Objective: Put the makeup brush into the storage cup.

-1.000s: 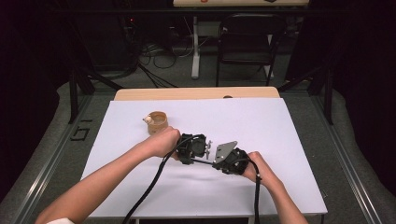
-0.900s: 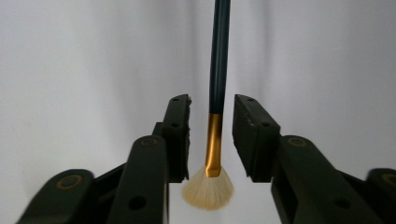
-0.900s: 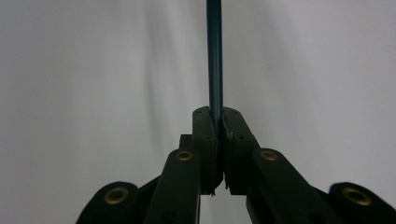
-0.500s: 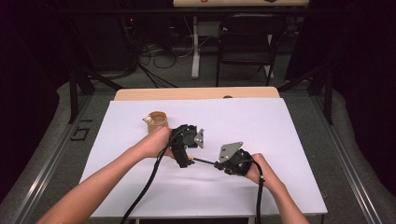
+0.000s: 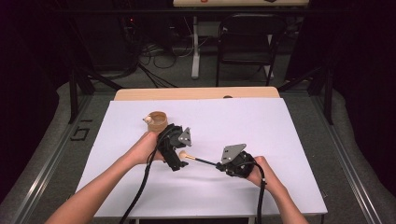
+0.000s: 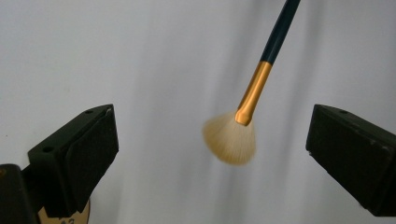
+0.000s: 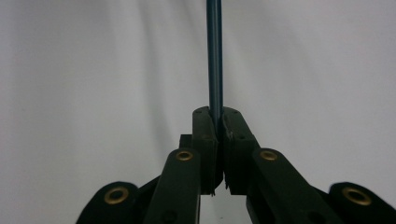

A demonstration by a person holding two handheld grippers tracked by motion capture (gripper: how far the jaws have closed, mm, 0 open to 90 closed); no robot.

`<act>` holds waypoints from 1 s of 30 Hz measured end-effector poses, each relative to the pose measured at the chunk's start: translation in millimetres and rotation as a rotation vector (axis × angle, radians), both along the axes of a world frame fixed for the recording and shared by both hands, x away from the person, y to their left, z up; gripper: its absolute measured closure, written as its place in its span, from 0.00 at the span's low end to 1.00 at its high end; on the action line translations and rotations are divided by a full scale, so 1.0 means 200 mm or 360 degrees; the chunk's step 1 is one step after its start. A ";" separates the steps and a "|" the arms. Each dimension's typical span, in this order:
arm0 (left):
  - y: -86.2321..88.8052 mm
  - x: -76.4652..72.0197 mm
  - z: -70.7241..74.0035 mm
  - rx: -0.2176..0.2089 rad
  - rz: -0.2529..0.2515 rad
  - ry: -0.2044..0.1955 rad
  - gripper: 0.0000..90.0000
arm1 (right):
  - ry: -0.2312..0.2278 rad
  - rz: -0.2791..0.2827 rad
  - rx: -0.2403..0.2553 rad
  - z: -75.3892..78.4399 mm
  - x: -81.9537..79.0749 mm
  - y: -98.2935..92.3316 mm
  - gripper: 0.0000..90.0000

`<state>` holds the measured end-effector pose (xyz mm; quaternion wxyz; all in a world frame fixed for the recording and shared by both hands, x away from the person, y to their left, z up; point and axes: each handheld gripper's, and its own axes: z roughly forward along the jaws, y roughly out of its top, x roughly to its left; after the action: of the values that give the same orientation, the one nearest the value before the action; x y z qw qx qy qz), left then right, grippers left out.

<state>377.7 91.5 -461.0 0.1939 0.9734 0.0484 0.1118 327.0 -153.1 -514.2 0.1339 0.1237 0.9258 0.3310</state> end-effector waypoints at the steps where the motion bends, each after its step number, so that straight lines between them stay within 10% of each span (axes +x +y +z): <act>1: 0.01 0.00 0.00 -0.0015 0.0011 0.0000 0.02 | 0.0000 0.0000 0.0000 0.00 0.00 0.00 0.95; 30: 0.31 -0.09 -0.24 -0.0493 0.0393 0.0001 0.00 | -0.0006 -0.0134 0.0160 0.00 -0.02 -0.04 0.95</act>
<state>359.4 154.4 -508.5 0.3262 0.9186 0.1841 0.1256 322.9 -160.7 -514.3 0.1431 0.1684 0.9018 0.3715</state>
